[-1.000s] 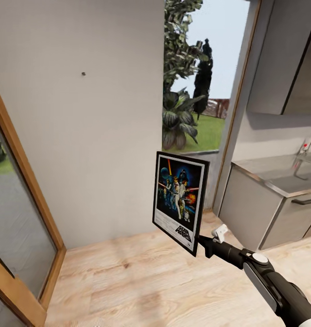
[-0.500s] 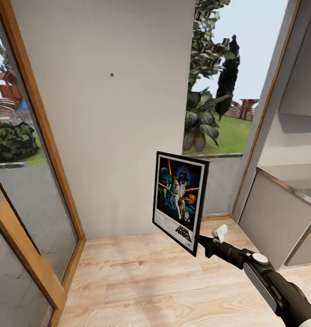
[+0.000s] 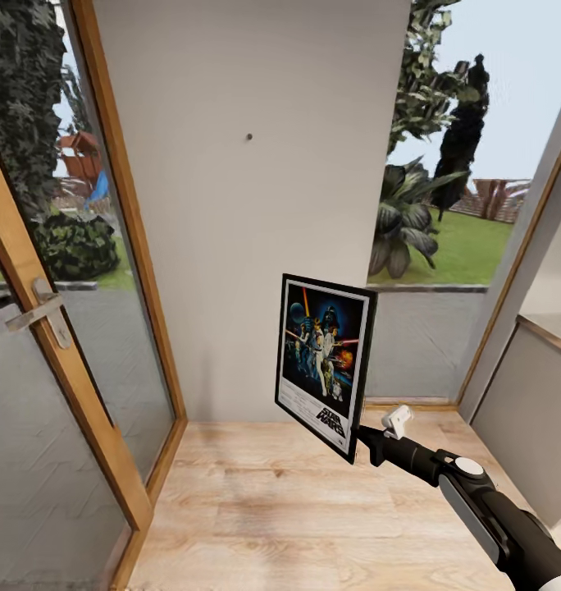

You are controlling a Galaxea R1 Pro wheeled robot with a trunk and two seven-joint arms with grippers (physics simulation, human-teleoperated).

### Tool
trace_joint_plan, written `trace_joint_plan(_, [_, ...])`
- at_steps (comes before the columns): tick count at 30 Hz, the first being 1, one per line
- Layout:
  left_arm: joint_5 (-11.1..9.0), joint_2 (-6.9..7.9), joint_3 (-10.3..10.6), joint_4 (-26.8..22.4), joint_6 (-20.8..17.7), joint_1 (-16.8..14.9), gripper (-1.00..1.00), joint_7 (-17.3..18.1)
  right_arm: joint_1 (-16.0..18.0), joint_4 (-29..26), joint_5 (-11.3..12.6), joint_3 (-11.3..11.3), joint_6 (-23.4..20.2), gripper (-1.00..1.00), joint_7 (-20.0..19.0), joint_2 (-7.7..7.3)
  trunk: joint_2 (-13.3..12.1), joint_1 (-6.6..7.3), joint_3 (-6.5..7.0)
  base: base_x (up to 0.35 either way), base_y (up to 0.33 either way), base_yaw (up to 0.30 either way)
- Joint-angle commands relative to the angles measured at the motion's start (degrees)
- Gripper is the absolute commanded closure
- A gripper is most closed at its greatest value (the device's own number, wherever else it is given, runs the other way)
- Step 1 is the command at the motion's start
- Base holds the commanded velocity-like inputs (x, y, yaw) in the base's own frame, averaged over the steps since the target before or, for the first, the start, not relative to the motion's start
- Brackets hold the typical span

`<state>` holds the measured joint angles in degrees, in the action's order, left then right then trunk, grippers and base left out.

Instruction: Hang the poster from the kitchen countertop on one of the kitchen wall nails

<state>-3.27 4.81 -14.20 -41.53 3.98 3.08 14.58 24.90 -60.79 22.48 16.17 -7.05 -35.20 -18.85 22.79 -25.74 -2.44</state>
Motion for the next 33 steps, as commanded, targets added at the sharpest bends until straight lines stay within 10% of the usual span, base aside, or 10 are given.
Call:
trace_joint_plan(1, [-0.3,-0.01,-0.1,0.0,0.0,0.0,-1.00,0.4,0.1,0.0,0.7,0.1,-0.6,1.00,-0.1,-0.04,0.1,-0.04,-0.12,0.000,0.000,0.290])
trace_joint_plan(23, [-0.3,-0.04,0.0,0.0,-0.1,0.0,-1.00,0.3,0.1,-4.2,0.8,0.1,-1.9,1.00,-0.7,-0.20,0.1,-0.04,-0.12,0.000,0.000,0.032])
trace_joint_plan(25, [-0.3,-0.05,0.0,0.0,-0.1,0.0,-1.00,0.3,0.1,-6.2,0.8,0.0,-5.7,1.00,-0.7,-0.14,0.1,-0.04,-0.12,0.000,0.000,0.000])
trace_joint_plan(26, [-0.3,-0.06,0.0,0.0,-0.1,0.0,-1.00,0.3,0.9,-11.8,0.8,0.0,-14.3,1.00,-0.6,-0.04,0.1,-0.04,-0.12,0.000,0.000,0.000])
trace_joint_plan(33, [-0.3,-0.06,0.1,0.0,-0.1,0.0,-1.00,0.3,6.5,-15.1,0.9,0.1,-21.8,1.00,-0.8,0.54,0.1,-0.04,-0.12,0.000,0.000,0.000])
